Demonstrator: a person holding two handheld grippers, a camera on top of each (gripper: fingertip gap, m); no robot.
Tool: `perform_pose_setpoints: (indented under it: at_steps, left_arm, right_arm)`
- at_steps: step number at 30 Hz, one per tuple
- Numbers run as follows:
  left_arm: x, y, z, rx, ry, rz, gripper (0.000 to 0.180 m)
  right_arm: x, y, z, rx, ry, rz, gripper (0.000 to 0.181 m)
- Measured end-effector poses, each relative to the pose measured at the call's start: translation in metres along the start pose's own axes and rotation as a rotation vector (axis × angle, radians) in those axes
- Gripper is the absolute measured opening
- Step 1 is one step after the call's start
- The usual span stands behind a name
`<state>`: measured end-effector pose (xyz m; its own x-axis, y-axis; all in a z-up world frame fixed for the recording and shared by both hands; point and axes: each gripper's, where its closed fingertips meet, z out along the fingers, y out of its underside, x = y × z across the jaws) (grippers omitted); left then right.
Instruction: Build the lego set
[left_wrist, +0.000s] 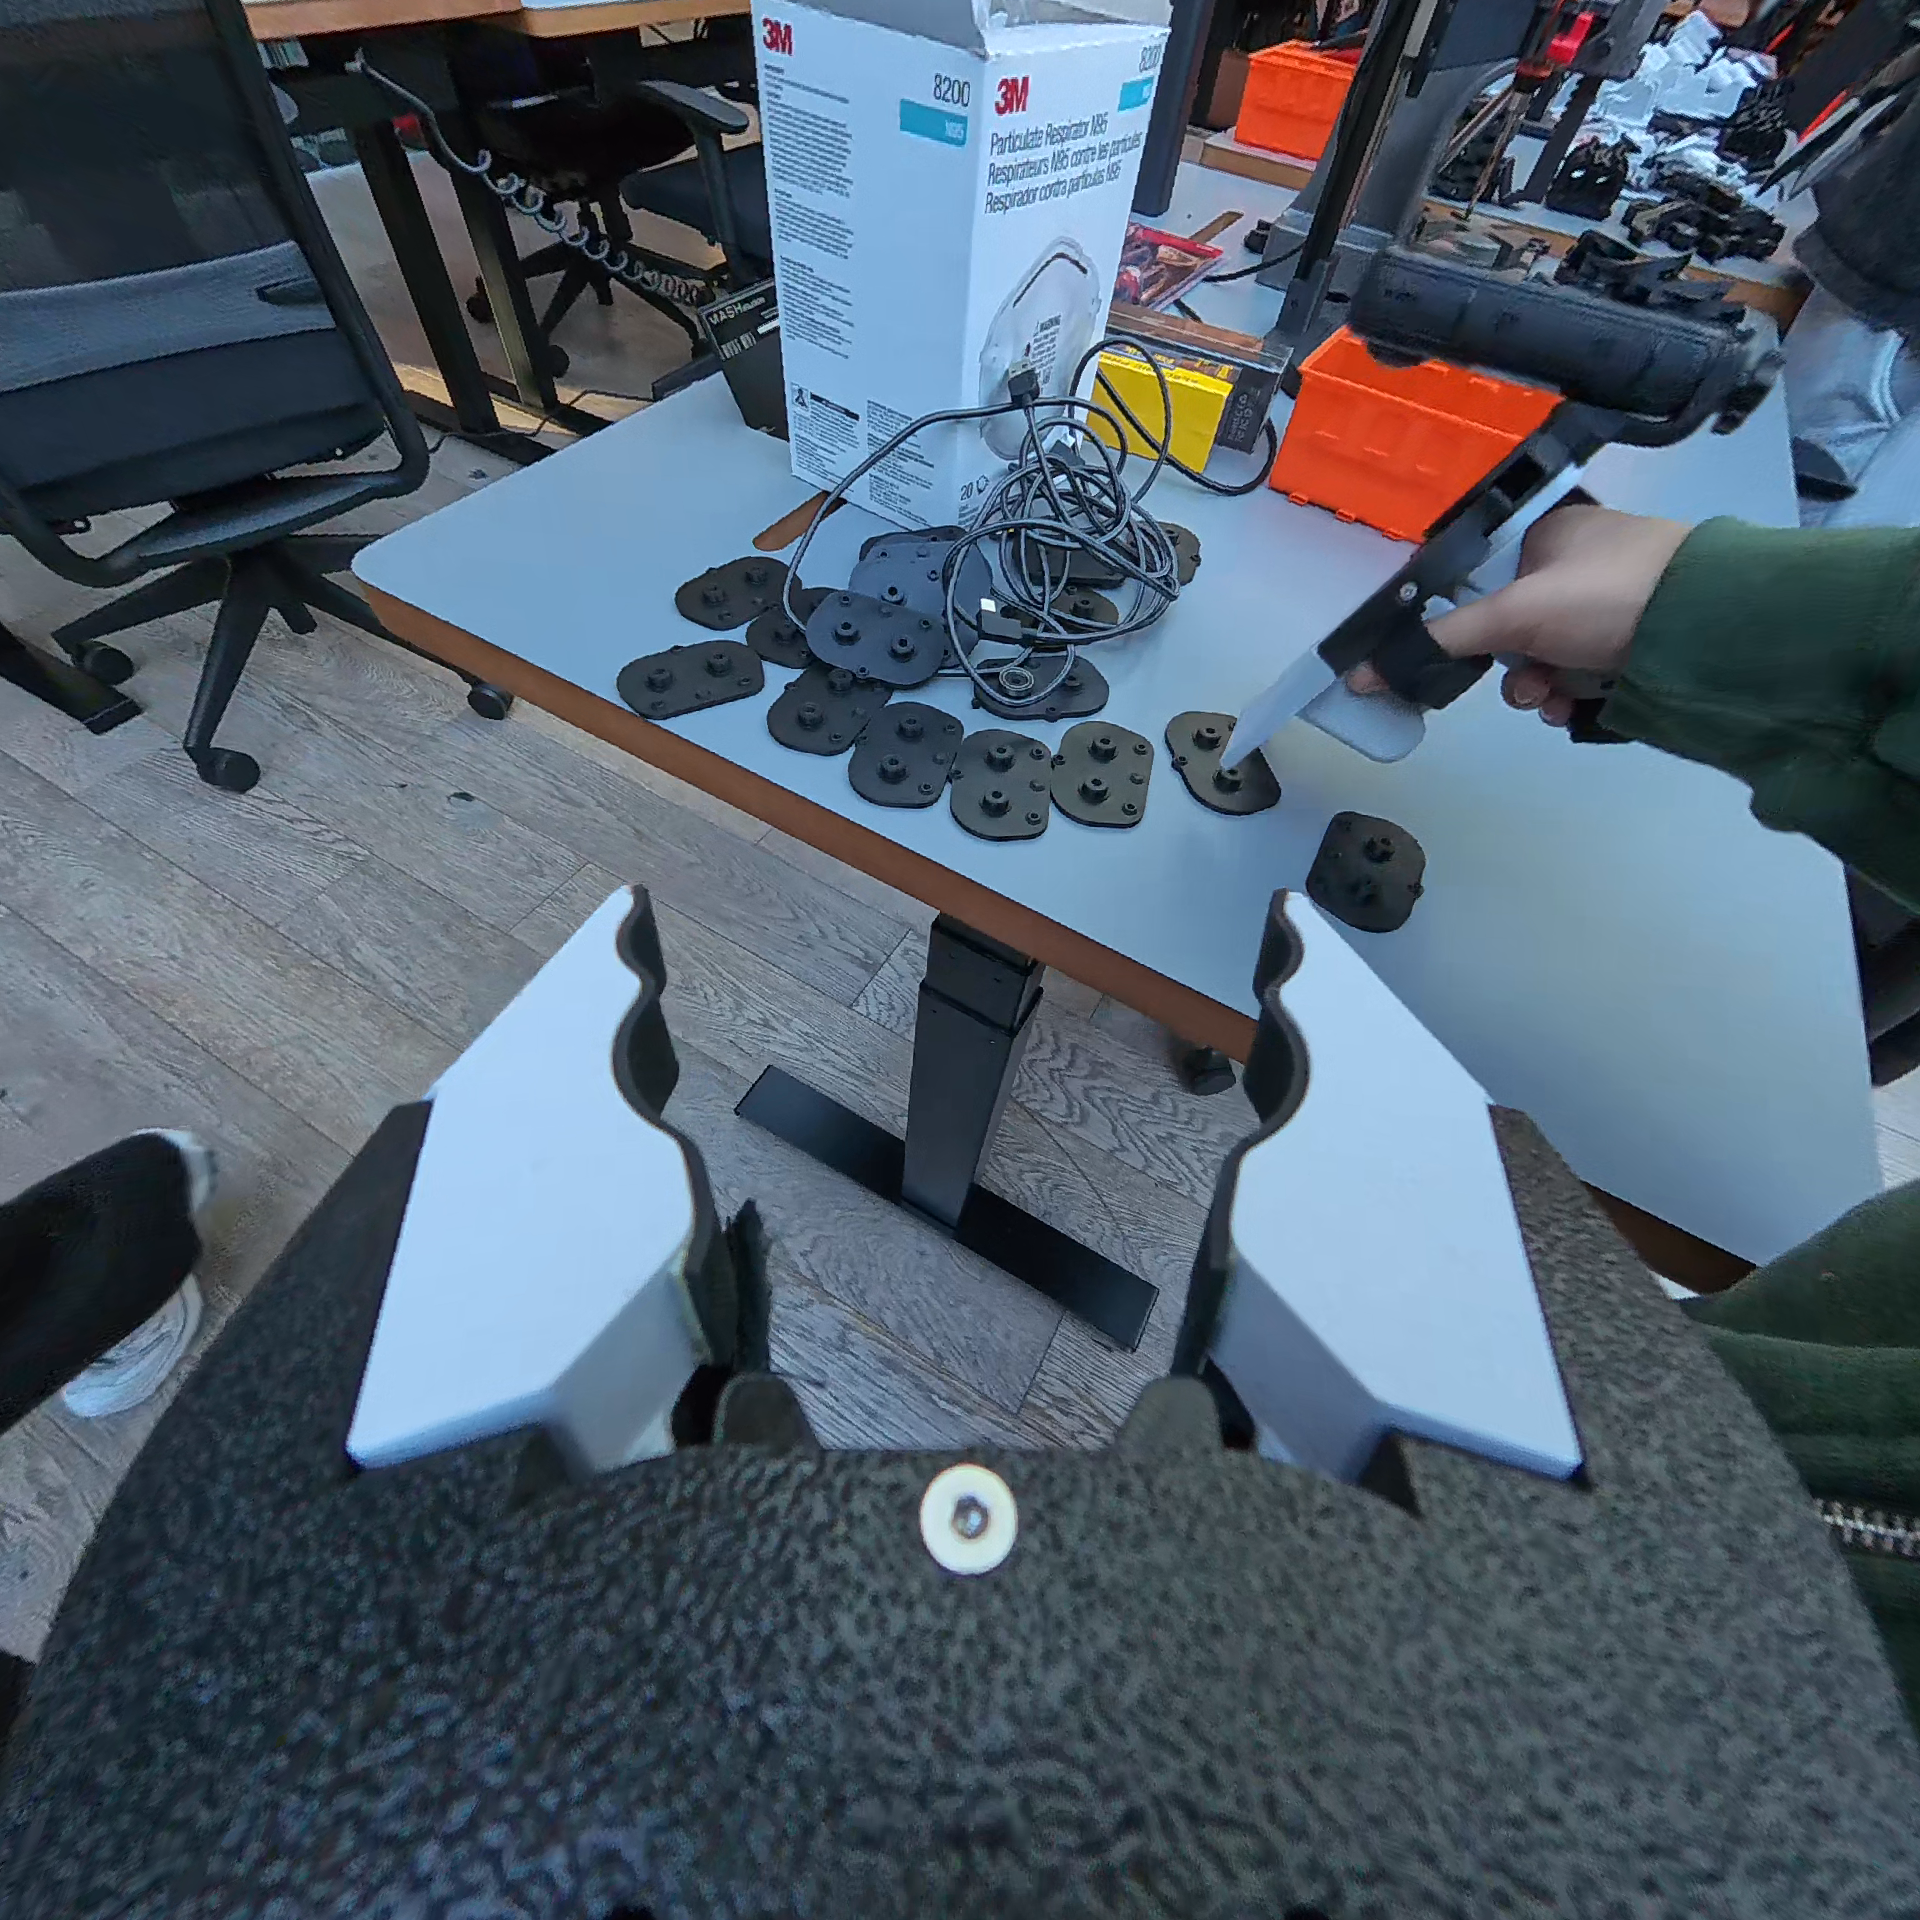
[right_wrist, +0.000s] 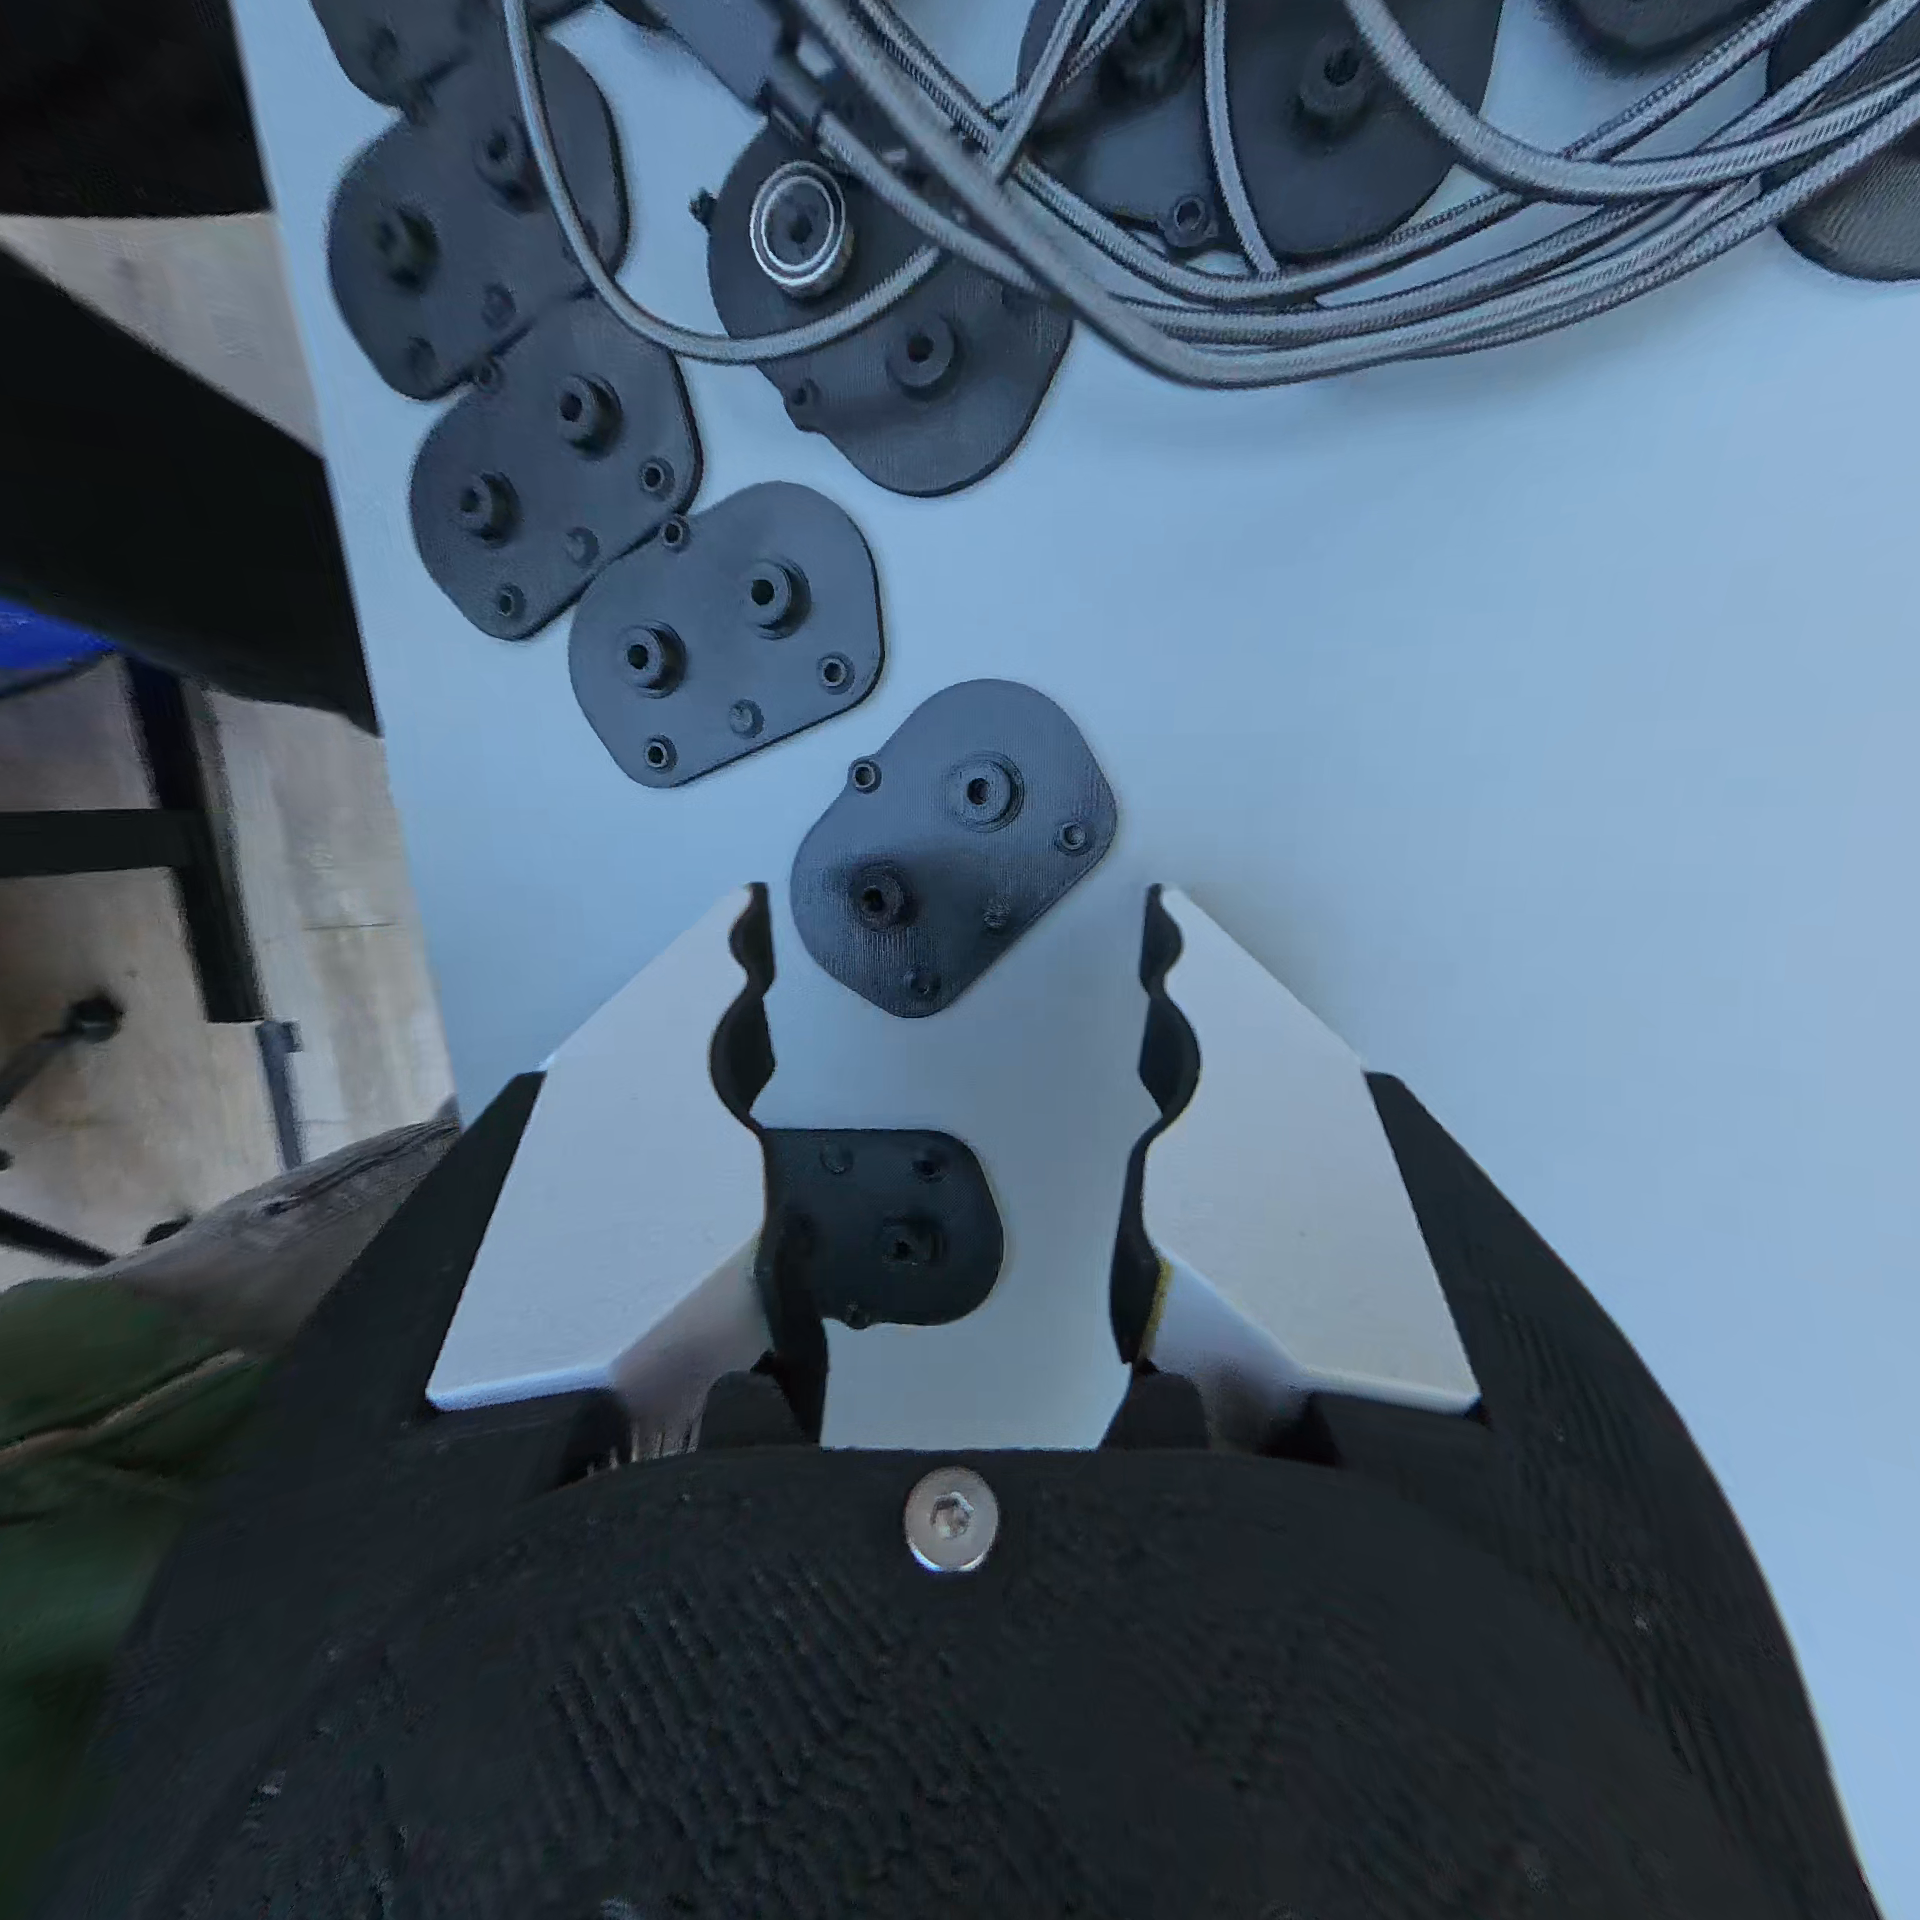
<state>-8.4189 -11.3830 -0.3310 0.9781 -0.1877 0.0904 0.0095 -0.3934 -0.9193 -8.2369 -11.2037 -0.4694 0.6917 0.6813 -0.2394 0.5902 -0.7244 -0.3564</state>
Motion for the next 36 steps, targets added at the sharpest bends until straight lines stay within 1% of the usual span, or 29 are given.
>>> perform_pose_setpoints:
  at_steps: [1, 2, 7, 9, 12, 15, 18, 20, 23, 25, 27, 29, 30, 31, 33, 35, 36]
  left_arm:
    - [-0.001, 0.001, -0.001, -0.001, -0.002, -0.006, 0.112]
    - [-0.002, 0.001, -0.001, -0.002, -0.005, -0.009, 0.112]
    - [0.001, 0.0, 0.002, 0.001, -0.011, -0.005, 0.112]
    - [0.002, 0.001, 0.002, -0.001, -0.012, -0.004, 0.112]
    - [0.001, 0.002, 0.001, -0.001, -0.02, -0.016, 0.111]
    - [0.001, 0.002, 0.0, 0.003, -0.031, -0.019, 0.111]
    - [0.001, 0.002, -0.001, 0.008, -0.038, -0.025, 0.111]
    - [0.003, 0.001, -0.001, 0.01, -0.038, -0.027, 0.111]
    - [0.005, 0.0, 0.0, 0.013, -0.037, -0.024, 0.11]
    - [0.007, -0.001, 0.0, 0.015, -0.038, -0.023, 0.11]
    - [0.008, -0.002, 0.0, 0.016, -0.038, -0.022, 0.11]
    - [0.009, -0.001, 0.0, 0.013, -0.037, -0.02, 0.11]
    - [0.011, 0.0, 0.0, 0.01, -0.036, -0.019, 0.11]
    - [0.012, 0.0, 0.0, 0.007, -0.033, -0.018, 0.11]
    - [0.013, -0.001, -0.001, 0.01, -0.038, -0.014, 0.11]
    - [0.013, 0.0, -0.003, 0.013, -0.046, -0.02, 0.109]
    - [0.012, 0.0, -0.003, 0.013, -0.048, -0.025, 0.109]
  right_arm:
    - [-0.001, 0.001, 0.003, -0.003, 0.038, -0.015, 0.076]
    - [-0.002, 0.0, 0.006, 0.001, 0.072, -0.028, 0.079]
    - [-0.004, 0.0, 0.015, -0.051, 0.199, -0.143, 0.081]
    - [-0.005, 0.0, 0.014, -0.07, 0.19, -0.192, 0.072]
    - [-0.003, 0.001, 0.012, -0.11, 0.143, -0.252, 0.068]
    - [-0.002, -0.001, 0.009, -0.101, 0.066, -0.148, 0.066]
    - [0.002, 0.0, 0.005, -0.091, 0.039, -0.035, 0.066]
    - [0.001, 0.002, 0.006, -0.085, 0.047, -0.042, 0.066]
    - [0.001, 0.009, 0.006, -0.136, 0.07, -0.222, 0.066]
    - [-0.005, 0.012, 0.006, -0.176, 0.014, -0.402, 0.065]
    - [-0.005, 0.014, 0.007, -0.216, -0.022, -0.635, 0.07]
    - [-0.005, 0.019, 0.007, -0.239, -0.057, -0.929, 0.074]
    - [-0.004, 0.017, 0.004, -0.234, -0.046, -1.0, 0.077]
    - [-0.005, 0.013, 0.001, -0.218, -0.037, -0.977, 0.079]
    - [-0.014, 0.006, -0.008, -0.168, -0.089, -0.756, 0.085]
    - [-0.013, 0.002, -0.012, -0.139, -0.081, -0.51, 0.085]
    - [-0.016, 0.005, -0.012, -0.143, -0.109, -0.441, 0.085]
